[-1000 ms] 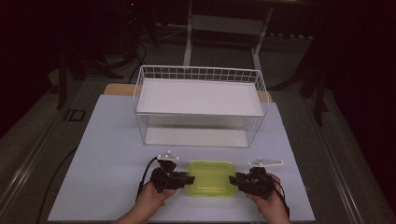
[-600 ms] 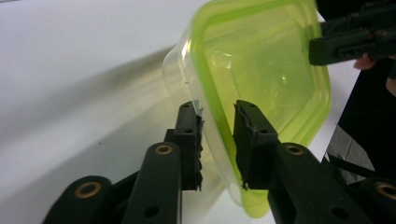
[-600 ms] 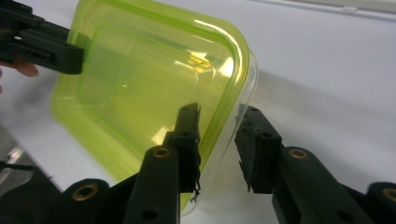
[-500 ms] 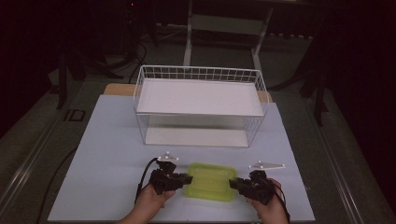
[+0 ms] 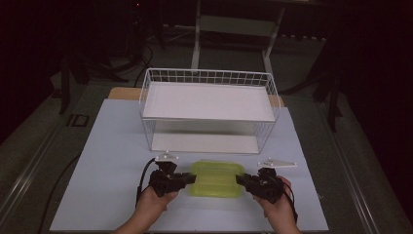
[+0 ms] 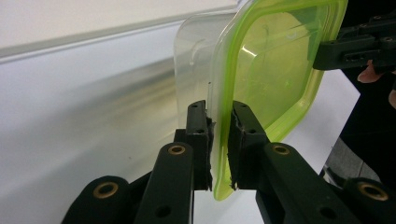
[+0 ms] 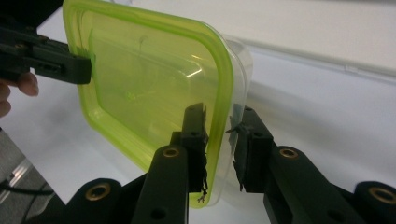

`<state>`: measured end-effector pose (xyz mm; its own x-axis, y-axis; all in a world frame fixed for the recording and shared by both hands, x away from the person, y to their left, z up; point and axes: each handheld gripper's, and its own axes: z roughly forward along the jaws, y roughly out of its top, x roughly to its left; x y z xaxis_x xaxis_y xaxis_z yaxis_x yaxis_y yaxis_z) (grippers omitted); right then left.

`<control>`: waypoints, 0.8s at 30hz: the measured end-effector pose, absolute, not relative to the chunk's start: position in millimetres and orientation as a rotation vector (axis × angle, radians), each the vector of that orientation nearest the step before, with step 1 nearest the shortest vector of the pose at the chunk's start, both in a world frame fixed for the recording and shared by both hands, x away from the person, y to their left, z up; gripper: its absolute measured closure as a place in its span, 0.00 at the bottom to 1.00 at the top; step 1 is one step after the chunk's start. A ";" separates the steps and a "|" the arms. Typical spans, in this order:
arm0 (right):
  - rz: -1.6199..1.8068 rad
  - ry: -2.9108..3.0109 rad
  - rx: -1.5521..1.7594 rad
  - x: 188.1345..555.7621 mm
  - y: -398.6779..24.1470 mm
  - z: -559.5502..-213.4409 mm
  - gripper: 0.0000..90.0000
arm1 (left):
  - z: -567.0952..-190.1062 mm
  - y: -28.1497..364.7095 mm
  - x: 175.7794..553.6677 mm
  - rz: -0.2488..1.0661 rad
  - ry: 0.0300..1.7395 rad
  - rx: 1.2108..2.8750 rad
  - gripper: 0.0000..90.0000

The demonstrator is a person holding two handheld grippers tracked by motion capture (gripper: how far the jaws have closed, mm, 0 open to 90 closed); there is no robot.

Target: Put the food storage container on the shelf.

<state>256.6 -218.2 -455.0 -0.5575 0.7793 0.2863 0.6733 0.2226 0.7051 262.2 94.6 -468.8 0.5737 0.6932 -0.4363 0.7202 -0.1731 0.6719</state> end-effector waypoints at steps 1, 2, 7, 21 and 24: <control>1.256 2.354 1.399 258.4 -216.8 -453.4 0.84 | -466.9 96.1 263.7 -0.029 1.141 1.892 0.89; 1.260 2.351 1.396 260.1 -215.3 -451.7 0.84 | -464.9 97.7 265.5 -0.023 1.142 1.889 0.90; 1.283 2.337 1.380 271.3 -209.4 -444.4 0.85 | -456.0 104.4 275.5 0.018 1.125 1.871 0.90; 1.298 2.275 1.376 312.9 -195.1 -433.1 0.85 | -452.7 113.4 314.1 0.054 1.149 1.822 0.90; 1.297 2.261 1.388 322.3 -193.0 -435.0 0.85 | -457.9 114.2 321.7 0.043 1.163 1.810 0.90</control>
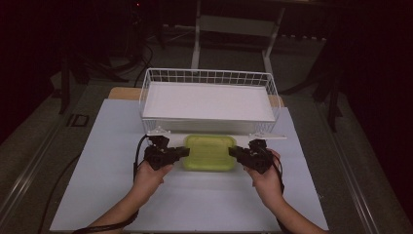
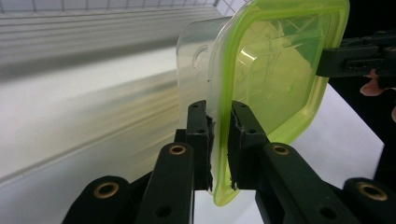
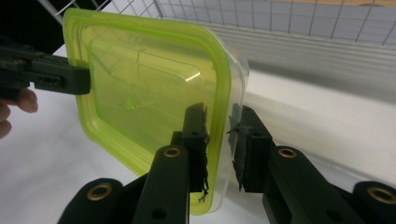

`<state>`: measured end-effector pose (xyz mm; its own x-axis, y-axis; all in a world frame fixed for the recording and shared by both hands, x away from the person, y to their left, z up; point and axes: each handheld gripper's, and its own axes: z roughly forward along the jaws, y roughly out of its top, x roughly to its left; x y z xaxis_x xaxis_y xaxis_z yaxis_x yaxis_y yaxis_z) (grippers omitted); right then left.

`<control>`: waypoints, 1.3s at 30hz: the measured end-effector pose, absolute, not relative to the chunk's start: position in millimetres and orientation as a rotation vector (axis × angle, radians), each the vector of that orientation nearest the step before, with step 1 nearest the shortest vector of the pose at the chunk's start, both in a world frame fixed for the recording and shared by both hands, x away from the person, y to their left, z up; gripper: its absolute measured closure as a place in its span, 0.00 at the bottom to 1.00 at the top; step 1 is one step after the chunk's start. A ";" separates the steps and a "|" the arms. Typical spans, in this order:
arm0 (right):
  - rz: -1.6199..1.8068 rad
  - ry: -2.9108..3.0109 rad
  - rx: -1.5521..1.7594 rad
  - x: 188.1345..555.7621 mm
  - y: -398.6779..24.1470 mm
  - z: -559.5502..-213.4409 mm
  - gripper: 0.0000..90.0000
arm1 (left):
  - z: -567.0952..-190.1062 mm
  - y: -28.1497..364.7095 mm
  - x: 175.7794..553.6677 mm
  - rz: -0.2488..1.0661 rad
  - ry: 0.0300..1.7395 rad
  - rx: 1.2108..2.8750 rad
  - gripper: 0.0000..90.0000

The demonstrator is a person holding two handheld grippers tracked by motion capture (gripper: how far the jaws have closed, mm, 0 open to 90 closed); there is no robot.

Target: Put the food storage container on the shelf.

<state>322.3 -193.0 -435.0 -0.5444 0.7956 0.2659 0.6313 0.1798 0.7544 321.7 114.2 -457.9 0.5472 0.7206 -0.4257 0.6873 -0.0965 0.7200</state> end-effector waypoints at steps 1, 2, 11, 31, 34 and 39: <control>1.297 2.261 1.388 322.3 -193.0 -435.0 0.85 | -457.9 114.2 321.7 0.043 1.163 1.810 0.90; 1.296 2.258 1.396 324.2 -192.5 -436.1 0.85 | -461.3 113.8 325.8 0.050 1.167 1.809 0.90; 1.275 2.237 1.445 344.6 -189.1 -458.4 0.84 | -478.5 113.2 341.9 0.040 1.201 1.821 0.90; 1.242 2.176 1.450 363.3 -185.2 -479.8 0.84 | -498.3 111.3 363.9 0.027 1.232 1.802 0.89; 1.250 2.183 1.483 368.1 -186.6 -480.7 0.84 | -497.2 111.0 366.7 0.010 1.245 1.794 0.89; 1.236 2.164 1.451 370.2 -184.7 -481.3 0.82 | -498.6 109.6 368.3 0.056 1.243 1.780 0.88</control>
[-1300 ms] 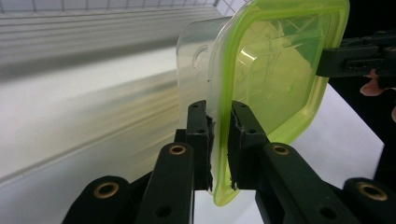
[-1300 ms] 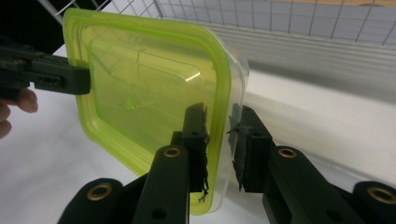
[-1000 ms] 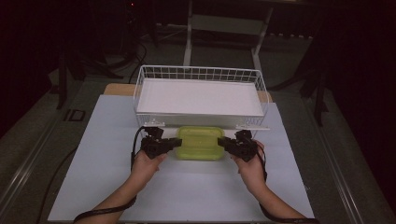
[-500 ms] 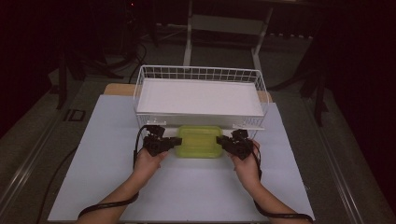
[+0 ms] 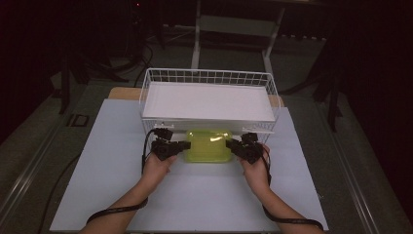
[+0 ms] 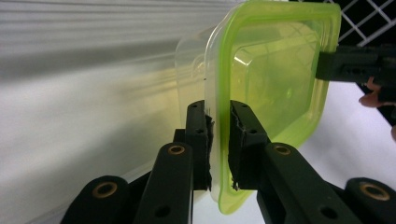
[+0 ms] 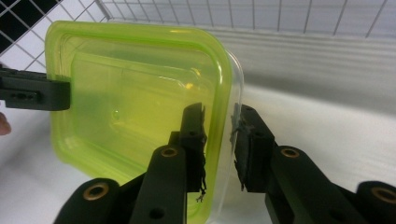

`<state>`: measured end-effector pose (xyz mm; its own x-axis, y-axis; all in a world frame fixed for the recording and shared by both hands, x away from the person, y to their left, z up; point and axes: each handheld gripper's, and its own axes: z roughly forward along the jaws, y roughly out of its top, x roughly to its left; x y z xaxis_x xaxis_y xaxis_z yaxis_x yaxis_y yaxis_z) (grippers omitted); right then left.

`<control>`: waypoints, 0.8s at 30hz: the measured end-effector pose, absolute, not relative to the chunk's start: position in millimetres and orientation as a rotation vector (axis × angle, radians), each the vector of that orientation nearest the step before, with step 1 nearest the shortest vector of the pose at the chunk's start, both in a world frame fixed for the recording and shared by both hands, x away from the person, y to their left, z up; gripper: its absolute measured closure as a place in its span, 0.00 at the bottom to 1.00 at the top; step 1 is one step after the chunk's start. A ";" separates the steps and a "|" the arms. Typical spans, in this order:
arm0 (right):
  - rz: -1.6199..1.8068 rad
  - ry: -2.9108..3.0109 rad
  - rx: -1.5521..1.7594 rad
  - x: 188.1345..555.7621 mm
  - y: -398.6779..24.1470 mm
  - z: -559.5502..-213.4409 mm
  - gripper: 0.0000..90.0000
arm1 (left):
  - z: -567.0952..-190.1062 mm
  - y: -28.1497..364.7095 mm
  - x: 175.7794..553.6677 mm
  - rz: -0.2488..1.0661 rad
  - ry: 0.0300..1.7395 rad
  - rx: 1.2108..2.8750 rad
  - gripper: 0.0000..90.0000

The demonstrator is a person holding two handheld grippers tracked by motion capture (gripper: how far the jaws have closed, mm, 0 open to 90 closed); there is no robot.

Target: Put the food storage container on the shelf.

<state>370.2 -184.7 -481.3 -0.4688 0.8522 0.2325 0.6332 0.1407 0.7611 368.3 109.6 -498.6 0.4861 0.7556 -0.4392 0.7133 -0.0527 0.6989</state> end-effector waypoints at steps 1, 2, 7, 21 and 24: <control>1.232 2.154 1.441 370.5 -183.7 -481.7 0.81 | -499.6 109.8 368.9 0.059 1.242 1.769 0.87; 1.232 2.148 1.435 371.0 -183.2 -482.0 0.81 | -500.6 110.2 369.5 0.053 1.243 1.758 0.86; 1.221 2.111 1.419 374.4 -180.9 -486.6 0.74 | -503.1 107.6 370.4 0.129 1.202 1.781 0.81; 1.157 2.047 1.400 383.9 -177.3 -494.7 0.56 | -509.1 105.8 381.9 0.233 1.173 1.801 0.57; 1.170 2.037 1.417 383.1 -178.3 -492.4 0.53 | -508.5 106.2 381.9 0.253 1.172 1.809 0.55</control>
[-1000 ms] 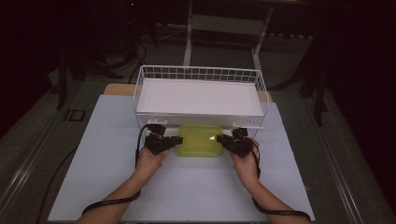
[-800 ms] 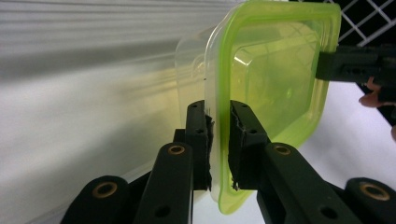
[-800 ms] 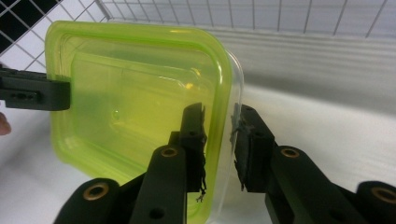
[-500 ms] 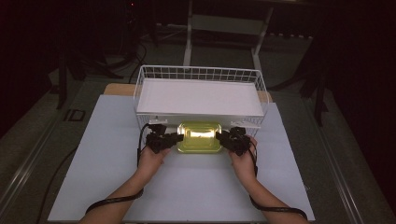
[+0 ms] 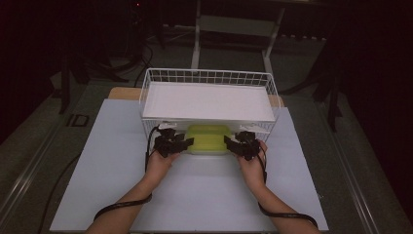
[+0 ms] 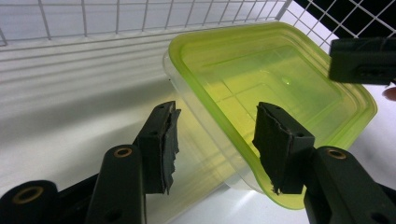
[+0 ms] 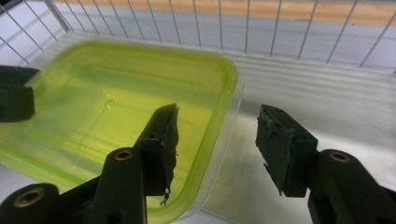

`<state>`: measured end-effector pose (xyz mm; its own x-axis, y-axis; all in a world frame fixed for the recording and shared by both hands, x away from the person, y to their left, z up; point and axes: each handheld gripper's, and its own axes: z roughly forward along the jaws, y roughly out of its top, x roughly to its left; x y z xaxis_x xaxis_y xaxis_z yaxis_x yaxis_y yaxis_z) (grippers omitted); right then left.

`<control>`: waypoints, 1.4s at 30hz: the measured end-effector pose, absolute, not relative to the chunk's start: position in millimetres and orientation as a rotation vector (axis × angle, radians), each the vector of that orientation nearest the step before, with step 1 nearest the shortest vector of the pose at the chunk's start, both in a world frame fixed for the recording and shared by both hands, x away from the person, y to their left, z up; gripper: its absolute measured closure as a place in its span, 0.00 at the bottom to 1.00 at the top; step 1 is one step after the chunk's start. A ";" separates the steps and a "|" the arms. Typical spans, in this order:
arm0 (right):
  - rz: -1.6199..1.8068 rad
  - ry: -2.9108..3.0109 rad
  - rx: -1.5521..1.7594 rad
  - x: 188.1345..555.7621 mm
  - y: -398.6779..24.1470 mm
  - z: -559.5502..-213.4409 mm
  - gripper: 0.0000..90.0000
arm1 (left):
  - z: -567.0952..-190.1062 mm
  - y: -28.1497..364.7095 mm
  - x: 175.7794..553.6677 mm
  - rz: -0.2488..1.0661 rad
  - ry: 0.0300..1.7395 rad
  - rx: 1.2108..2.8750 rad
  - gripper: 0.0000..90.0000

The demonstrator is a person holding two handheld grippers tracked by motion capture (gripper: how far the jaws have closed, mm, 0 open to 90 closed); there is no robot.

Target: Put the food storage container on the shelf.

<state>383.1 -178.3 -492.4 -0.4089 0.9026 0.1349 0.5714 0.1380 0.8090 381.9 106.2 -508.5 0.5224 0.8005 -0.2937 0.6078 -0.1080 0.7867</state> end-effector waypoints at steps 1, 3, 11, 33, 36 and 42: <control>1.180 2.032 1.418 381.0 -178.4 -490.1 0.53 | -508.5 106.8 381.4 0.245 1.166 1.816 0.55; 1.184 2.048 1.417 380.1 -178.9 -488.2 0.51 | -508.5 107.0 380.7 0.236 1.162 1.818 0.54; 1.230 2.045 1.364 367.1 -187.3 -483.5 0.51 | -505.4 115.0 366.4 0.239 1.153 1.785 0.53; 1.219 2.211 1.210 317.5 -161.3 -490.7 1.00 | -489.0 142.7 308.4 0.138 0.986 1.729 0.13; 1.217 2.229 1.221 318.1 -157.1 -496.6 1.00 | -489.9 141.7 301.3 0.150 0.981 1.740 0.00; 1.210 2.251 1.205 321.5 -147.2 -503.7 1.00 | -496.1 138.3 291.9 0.210 0.949 1.777 0.00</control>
<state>321.5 -147.2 -503.7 -0.5958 0.7957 0.1090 0.5298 0.2874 0.7979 291.9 138.3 -496.1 0.6686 0.6847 -0.2901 0.4983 -0.1229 0.8582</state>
